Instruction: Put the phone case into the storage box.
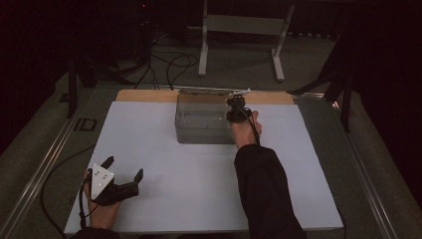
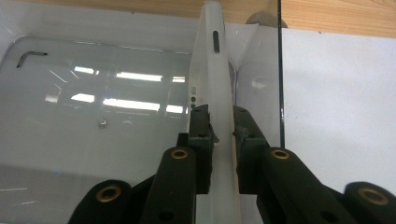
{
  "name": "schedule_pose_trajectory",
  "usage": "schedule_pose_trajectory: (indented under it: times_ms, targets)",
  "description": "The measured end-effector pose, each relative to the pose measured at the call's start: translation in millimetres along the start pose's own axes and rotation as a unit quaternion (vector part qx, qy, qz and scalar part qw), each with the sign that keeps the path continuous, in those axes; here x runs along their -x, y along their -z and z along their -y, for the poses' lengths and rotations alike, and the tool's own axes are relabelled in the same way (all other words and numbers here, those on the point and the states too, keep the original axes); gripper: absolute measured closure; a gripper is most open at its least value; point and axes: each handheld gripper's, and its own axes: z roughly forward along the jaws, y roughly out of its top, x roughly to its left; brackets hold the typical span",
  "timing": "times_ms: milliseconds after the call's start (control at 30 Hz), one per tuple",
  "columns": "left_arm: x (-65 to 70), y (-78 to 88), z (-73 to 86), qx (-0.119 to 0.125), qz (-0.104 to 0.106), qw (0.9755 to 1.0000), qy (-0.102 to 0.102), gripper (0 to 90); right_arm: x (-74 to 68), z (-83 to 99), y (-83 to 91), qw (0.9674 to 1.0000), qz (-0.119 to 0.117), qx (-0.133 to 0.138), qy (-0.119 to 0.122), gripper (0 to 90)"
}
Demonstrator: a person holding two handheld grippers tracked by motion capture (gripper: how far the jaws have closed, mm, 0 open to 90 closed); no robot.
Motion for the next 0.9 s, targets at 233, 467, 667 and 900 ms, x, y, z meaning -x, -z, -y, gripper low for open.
schedule_pose_trajectory:
  times_ms: [233, 467, 667, 900]
  targets:
    - [0.0, 0.0, 0.0, 0.0, 0.0, 1.0, -0.001, 0.2, 0.6, -0.4, 0.3, 1.0, -0.006, -0.002, -0.006, 79.7]
    - [0.0, 0.0, 0.0, -0.001, 0.0, 1.0, 0.0, 0.2, 1.0, -1.3, 1.7, 0.9998, -0.012, -0.007, -0.013, 79.0]
    - [0.6, -0.4, 0.1, -0.001, 0.0, 1.0, -0.001, 0.2, 2.9, -1.1, 5.3, 0.9998, -0.013, -0.006, -0.015, 79.2]
    - [1.2, -0.8, 0.1, -0.002, 0.001, 1.0, -0.003, 0.2, 3.9, -1.1, 7.5, 0.9998, -0.014, -0.007, -0.015, 78.7]
